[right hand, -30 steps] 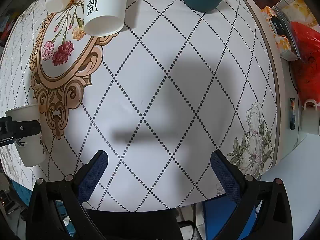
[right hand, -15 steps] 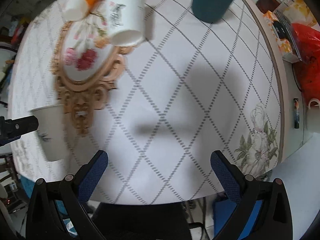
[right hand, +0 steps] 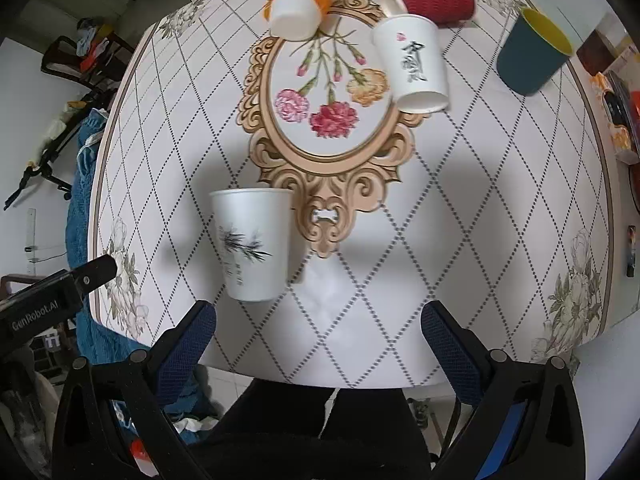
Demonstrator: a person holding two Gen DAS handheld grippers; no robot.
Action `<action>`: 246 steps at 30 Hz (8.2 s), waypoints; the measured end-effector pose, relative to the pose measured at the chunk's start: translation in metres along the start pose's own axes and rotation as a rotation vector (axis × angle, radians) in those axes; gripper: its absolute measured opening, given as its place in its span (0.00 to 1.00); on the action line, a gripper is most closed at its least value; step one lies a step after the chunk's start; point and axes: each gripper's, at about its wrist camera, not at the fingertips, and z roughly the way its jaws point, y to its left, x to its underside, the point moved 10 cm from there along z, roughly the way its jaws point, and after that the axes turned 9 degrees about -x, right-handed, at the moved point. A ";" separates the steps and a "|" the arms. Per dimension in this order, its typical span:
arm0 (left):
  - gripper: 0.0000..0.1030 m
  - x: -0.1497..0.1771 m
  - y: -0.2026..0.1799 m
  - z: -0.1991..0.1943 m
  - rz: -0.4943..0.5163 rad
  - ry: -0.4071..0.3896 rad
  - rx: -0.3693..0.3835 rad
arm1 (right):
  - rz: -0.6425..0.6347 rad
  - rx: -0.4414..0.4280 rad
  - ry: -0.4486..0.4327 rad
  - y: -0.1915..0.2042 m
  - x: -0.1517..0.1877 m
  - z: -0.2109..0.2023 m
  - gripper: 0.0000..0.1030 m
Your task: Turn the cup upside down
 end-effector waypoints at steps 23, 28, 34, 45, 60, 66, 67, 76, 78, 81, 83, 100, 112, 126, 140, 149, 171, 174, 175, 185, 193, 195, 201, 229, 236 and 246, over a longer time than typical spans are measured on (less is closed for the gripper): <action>0.88 -0.011 0.041 0.072 0.017 0.032 0.004 | -0.478 0.257 0.021 0.073 -0.037 0.031 1.00; 0.88 -0.006 0.043 0.087 -0.023 0.072 0.028 | -1.082 0.457 0.117 0.096 -0.032 0.032 1.00; 0.88 0.002 0.045 0.102 -0.059 0.095 0.037 | -1.952 0.751 0.255 0.096 0.011 0.061 1.00; 0.88 0.013 0.056 0.124 -0.128 0.135 0.047 | -2.796 0.788 0.448 0.055 0.052 0.111 1.00; 0.88 0.029 0.063 0.138 -0.156 0.162 0.051 | -3.036 0.767 0.523 0.024 0.041 0.144 0.94; 0.88 0.034 0.061 0.142 -0.143 0.170 0.051 | -2.983 0.784 0.542 0.023 0.037 0.154 0.79; 0.88 0.034 0.061 0.143 -0.141 0.170 0.050 | -2.977 0.783 0.544 0.024 0.036 0.154 0.79; 0.88 0.025 0.056 0.140 -0.120 0.159 0.048 | -2.835 0.777 0.594 0.037 0.028 0.164 0.63; 0.88 0.024 0.055 0.139 -0.115 0.157 0.048 | -2.794 0.773 0.593 0.041 0.024 0.166 0.63; 0.88 0.022 0.051 0.136 -0.106 0.154 0.042 | -2.702 0.758 0.610 0.050 0.019 0.170 0.63; 0.88 0.021 0.049 0.134 -0.099 0.150 0.039 | -2.654 0.750 0.618 0.047 0.028 0.180 0.63; 0.88 0.012 0.026 0.111 -0.052 0.124 0.028 | -1.693 0.618 0.806 0.085 -0.059 0.219 0.63; 0.88 0.005 0.009 0.102 -0.018 0.111 0.024 | -1.086 0.479 0.820 0.088 -0.130 0.229 0.63; 0.88 0.001 -0.008 0.093 0.027 0.101 0.014 | -0.713 0.354 0.774 0.070 -0.221 0.230 0.74; 0.88 -0.003 -0.044 0.077 0.064 0.085 0.017 | -0.685 0.303 0.614 0.064 -0.239 0.181 0.62; 0.88 -0.026 -0.048 0.076 0.043 0.091 0.029 | -0.572 0.122 0.232 0.086 -0.304 0.139 0.62; 0.88 -0.049 -0.059 0.061 0.128 0.015 0.037 | -0.278 0.003 -0.236 0.082 -0.267 0.133 0.70; 0.93 -0.049 -0.061 0.049 0.137 -0.021 0.042 | -0.233 -0.004 -0.220 0.076 -0.260 0.122 0.92; 0.95 -0.050 -0.062 0.044 0.140 -0.031 0.043 | -0.216 -0.016 -0.212 0.073 -0.256 0.117 0.92; 0.95 -0.032 -0.062 -0.032 0.164 -0.190 0.081 | -0.009 0.129 -0.323 0.020 -0.194 0.021 0.93; 0.95 -0.020 -0.066 -0.093 0.127 -0.286 0.101 | 0.006 0.173 -0.398 0.004 -0.155 -0.055 0.93; 0.95 -0.010 -0.064 -0.114 0.109 -0.312 0.104 | -0.003 0.175 -0.408 0.005 -0.146 -0.073 0.93; 0.95 0.013 -0.051 -0.178 0.068 -0.407 0.124 | -0.066 0.178 -0.462 0.019 -0.112 -0.140 0.93; 0.95 0.083 -0.005 -0.312 0.021 -0.588 0.137 | -0.139 0.142 -0.638 0.066 -0.032 -0.312 0.97; 0.95 0.090 -0.007 -0.304 0.031 -0.549 0.138 | -0.146 0.124 -0.611 0.073 -0.031 -0.309 0.97; 0.95 0.093 -0.007 -0.303 0.026 -0.544 0.141 | -0.140 0.119 -0.604 0.074 -0.031 -0.307 0.97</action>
